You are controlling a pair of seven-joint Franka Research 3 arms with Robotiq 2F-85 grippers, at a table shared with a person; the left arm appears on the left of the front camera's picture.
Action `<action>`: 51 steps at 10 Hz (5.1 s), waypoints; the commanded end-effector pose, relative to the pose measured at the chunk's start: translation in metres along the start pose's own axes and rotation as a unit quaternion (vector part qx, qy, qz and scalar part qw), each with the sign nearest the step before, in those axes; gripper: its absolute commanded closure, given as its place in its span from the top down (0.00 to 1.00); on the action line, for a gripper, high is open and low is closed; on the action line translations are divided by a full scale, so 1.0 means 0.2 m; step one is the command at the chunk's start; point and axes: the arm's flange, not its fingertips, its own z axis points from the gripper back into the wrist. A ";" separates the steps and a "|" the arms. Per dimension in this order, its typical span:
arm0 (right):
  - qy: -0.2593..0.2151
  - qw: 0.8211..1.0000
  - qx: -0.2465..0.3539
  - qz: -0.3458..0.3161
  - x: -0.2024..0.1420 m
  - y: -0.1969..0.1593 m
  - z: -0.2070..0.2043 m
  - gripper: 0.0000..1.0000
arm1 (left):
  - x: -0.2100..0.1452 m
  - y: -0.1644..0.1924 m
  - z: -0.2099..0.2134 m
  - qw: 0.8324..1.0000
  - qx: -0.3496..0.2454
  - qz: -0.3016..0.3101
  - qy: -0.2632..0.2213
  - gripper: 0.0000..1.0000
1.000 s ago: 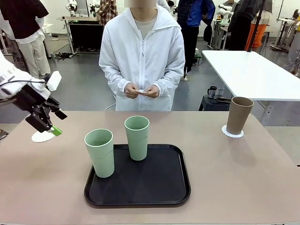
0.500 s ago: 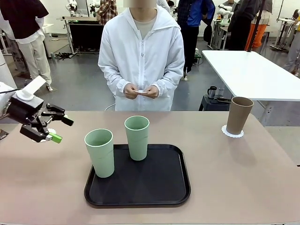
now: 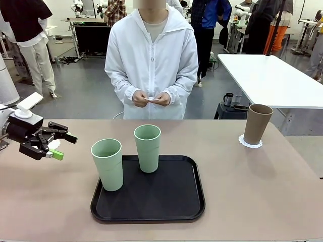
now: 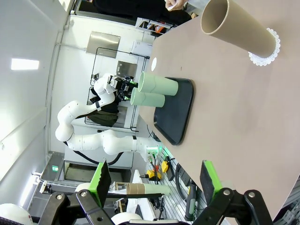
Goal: Place coasters on the table and set cups on them.
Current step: Take one Reusable plastic cup from the Flat Tray and place it on a coaster set by the human.
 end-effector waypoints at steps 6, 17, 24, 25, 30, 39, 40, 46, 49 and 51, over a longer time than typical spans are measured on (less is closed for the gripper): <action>-0.002 1.000 -0.003 0.000 0.00 0.00 0.00 1.00 | 0.00 0.00 -0.01 1.000 -0.003 0.001 0.004 1.00; -0.002 1.000 -0.003 0.000 0.00 0.00 0.00 1.00 | -0.18 0.14 -0.41 0.999 0.012 -0.038 -0.038 1.00; -0.002 1.000 -0.003 0.000 0.00 0.00 0.00 1.00 | -0.21 0.18 -0.54 0.997 -0.022 -0.027 -0.064 1.00; -0.002 1.000 -0.003 0.000 0.00 0.00 0.00 1.00 | -0.20 0.18 -0.54 0.997 -0.027 -0.026 -0.066 1.00; -0.002 1.000 -0.003 0.000 0.00 0.00 0.00 1.00 | -0.23 0.17 -0.61 0.996 -0.057 -0.029 -0.063 1.00; -0.002 1.000 -0.003 0.000 0.00 0.00 0.00 1.00 | -0.24 0.14 -0.76 0.990 -0.111 -0.054 -0.066 1.00; -0.002 1.000 -0.003 0.000 0.00 0.00 0.00 1.00 | -0.24 0.14 -0.77 0.990 -0.113 -0.058 -0.067 1.00; -0.002 1.000 -0.003 0.000 0.00 0.00 0.00 1.00 | -0.21 0.13 -0.80 0.985 -0.123 -0.079 -0.087 0.00; -0.002 1.000 -0.003 0.000 0.00 0.00 0.00 1.00 | -0.03 0.04 -0.64 0.989 -0.104 -0.041 -0.096 0.00; -0.002 1.000 -0.003 0.000 0.00 0.00 0.00 1.00 | 0.24 -0.05 -0.36 0.996 -0.049 0.003 -0.076 0.00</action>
